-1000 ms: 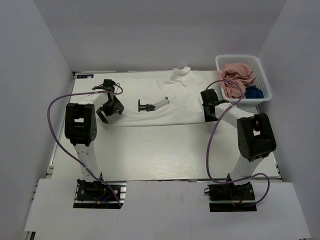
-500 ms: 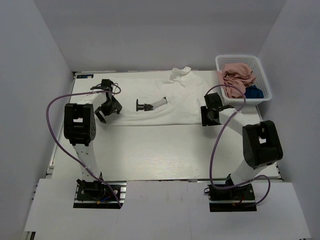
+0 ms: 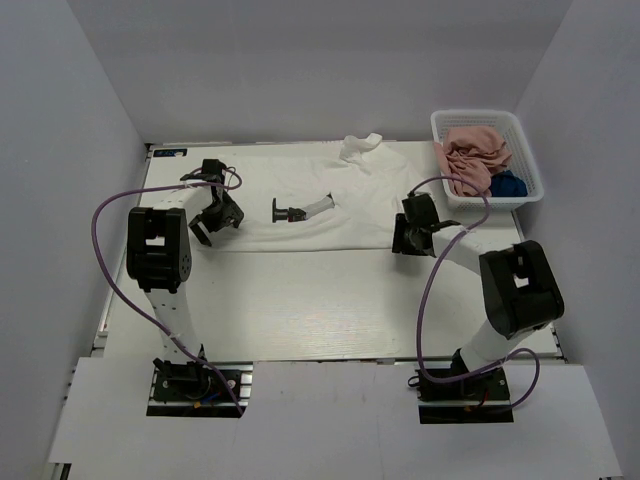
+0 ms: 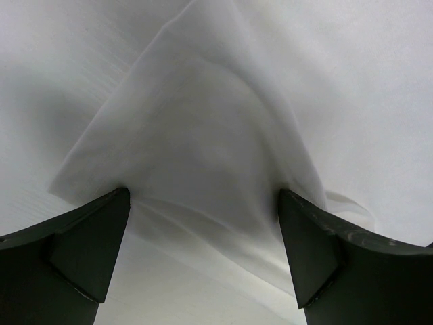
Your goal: Fold and stack the t-shirts
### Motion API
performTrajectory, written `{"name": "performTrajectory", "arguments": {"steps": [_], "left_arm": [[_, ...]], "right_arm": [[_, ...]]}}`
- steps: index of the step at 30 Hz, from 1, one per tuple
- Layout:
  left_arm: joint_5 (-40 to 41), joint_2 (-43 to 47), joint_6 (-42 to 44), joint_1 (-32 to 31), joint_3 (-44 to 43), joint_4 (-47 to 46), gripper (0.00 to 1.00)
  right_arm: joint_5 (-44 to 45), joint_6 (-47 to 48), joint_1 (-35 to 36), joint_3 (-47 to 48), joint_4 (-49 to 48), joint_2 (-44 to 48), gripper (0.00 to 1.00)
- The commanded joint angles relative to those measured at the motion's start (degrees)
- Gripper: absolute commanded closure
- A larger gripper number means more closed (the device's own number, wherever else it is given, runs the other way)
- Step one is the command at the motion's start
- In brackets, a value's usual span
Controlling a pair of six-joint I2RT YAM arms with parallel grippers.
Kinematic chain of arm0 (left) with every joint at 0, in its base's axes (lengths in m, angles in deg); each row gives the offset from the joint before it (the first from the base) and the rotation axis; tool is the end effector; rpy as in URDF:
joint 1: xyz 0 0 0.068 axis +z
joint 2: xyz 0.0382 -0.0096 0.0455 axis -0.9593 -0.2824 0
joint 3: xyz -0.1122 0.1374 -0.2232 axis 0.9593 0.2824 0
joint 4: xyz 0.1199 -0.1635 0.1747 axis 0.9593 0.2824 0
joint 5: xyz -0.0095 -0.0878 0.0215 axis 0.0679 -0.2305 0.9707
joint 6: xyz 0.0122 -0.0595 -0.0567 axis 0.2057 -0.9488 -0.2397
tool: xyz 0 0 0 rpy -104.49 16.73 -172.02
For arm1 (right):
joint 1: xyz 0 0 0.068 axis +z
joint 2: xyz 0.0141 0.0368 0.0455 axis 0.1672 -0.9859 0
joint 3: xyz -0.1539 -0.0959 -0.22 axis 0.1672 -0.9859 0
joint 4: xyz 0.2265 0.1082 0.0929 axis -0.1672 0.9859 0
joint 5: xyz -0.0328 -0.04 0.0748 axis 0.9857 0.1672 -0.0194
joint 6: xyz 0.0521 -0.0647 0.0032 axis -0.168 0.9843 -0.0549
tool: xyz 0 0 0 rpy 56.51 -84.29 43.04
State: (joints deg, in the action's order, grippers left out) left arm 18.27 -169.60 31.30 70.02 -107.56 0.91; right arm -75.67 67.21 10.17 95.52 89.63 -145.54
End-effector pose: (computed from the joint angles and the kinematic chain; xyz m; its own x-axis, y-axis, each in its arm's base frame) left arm 0.4173 -0.0082 0.1355 -0.7426 -0.5837 -0.3283 -0.6270 0.7783 0.0344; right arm 0.3361 0.1059 0.1520 -0.7595 0.0684 -0.6469 0.0340 0.9973 0.0655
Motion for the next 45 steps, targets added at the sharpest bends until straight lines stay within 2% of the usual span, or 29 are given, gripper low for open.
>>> {"name": "performTrajectory", "arguments": {"steps": [1,3,5,6,13,15,16,20,23,24,28,34,39,45], "left_arm": [[2.57,-0.01,0.98,0.85,2.1,1.89,0.0],[3.71,-0.01,0.98,0.85,2.1,2.41,0.0],[3.71,-0.01,0.98,1.37,2.1,2.42,0.0],[4.23,-0.01,0.98,1.38,2.1,2.42,0.0],[4.24,-0.54,0.98,1.38,2.1,2.42,0.0],[4.77,-0.54,0.98,1.38,1.58,2.42,0.0],[5.55,-0.54,0.98,1.38,1.57,3.03,0.0],[6.08,-0.54,0.98,1.9,1.57,3.03,0.0],[7.4,-1.85,0.98,2.43,0.79,3.65,0.0],[7.93,-1.85,0.98,2.43,0.78,4.35,0.0],[7.93,-1.85,0.98,2.96,0.78,4.35,0.0],[6.79,-1.85,1.6,3.49,0.78,3.82,0.0],[6.79,-1.85,1.6,4.01,0.78,3.82,0.0],[5.56,-1.85,1.6,4.54,0.78,3.82,0.0]], "right_arm": [[4.72,-3.19,0.07,2.87,-0.22,-3.1,0.49],[5.52,-3.45,-0.02,3.66,1.01,-4.08,0.54],[6.83,-3.19,-0.02,3.92,1.63,-5.05,0.54],[8.4,-3.19,-0.1,3.84,1.55,-5.05,0.58],[16.33,-4.94,-0.72,6.2,2.24,-7.42,0.7],[17.56,-4.16,-0.72,8.31,3.56,-8.39,0.81],[18.52,-4.16,-0.81,8.84,5.57,-8.3,1.0],[22.13,1.81,-1.51,9.12,7.09,-5.59,1.0],[24.24,11.99,-1.6,8.85,6.47,-3.04,1.0],[24.24,18.63,-1.95,9.11,6.82,-1.99,1.0],[25.47,28.44,-1.77,10.6,6.83,-1.18,1.0],[17.74,45.83,-1.68,9.46,3.93,1.19,1.0],[13.17,54.37,-1.95,11.66,9.02,0.05,1.0],[15.63,59.21,-1.42,13.77,6.74,2.5,1.0]]}}
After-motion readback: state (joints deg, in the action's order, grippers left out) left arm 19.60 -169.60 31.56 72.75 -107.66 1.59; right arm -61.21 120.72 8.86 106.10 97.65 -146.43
